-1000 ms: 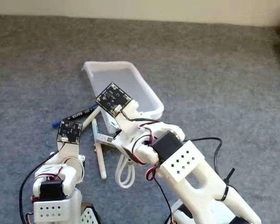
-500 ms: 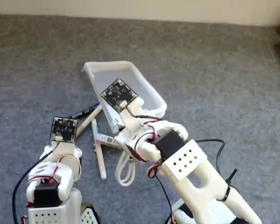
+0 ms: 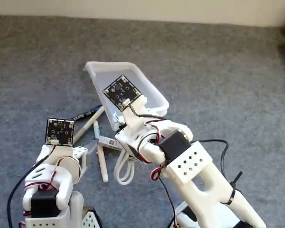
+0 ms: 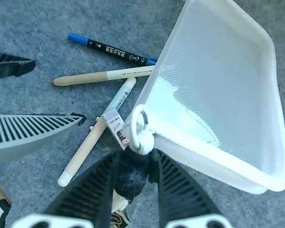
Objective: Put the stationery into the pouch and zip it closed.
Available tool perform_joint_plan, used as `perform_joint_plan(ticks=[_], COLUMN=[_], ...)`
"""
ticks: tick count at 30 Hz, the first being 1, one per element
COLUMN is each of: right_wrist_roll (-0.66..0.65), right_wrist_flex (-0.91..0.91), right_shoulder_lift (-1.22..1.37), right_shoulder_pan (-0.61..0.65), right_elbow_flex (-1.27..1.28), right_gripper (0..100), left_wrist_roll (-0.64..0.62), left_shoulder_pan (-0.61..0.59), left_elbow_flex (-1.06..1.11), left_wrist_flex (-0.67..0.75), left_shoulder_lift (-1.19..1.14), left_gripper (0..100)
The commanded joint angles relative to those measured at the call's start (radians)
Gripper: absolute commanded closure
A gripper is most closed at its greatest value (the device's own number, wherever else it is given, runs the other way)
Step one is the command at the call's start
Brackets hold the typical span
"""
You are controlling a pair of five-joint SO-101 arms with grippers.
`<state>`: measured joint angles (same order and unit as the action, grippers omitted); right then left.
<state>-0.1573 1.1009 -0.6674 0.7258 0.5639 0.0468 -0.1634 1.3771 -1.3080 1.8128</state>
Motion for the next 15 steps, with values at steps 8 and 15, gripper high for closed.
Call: perform_joint_plan(ticks=[8,15], right_wrist_roll=[0.018,0.075], right_wrist_flex=[-0.018,-0.015], right_shoulder_lift=[-0.010,-0.010], right_shoulder_pan=[0.062,0.064], right_elbow_flex=[-0.061,-0.061], right_gripper=[99.4,99.4], left_wrist_roll=[-0.152,-0.153], left_shoulder_pan=[0.148,0.147], left_elbow_flex=[-0.079,0.025], left_wrist_flex=[0.046,0.244], left_shoulder_lift=[0.005,0.005], left_gripper=[69,69])
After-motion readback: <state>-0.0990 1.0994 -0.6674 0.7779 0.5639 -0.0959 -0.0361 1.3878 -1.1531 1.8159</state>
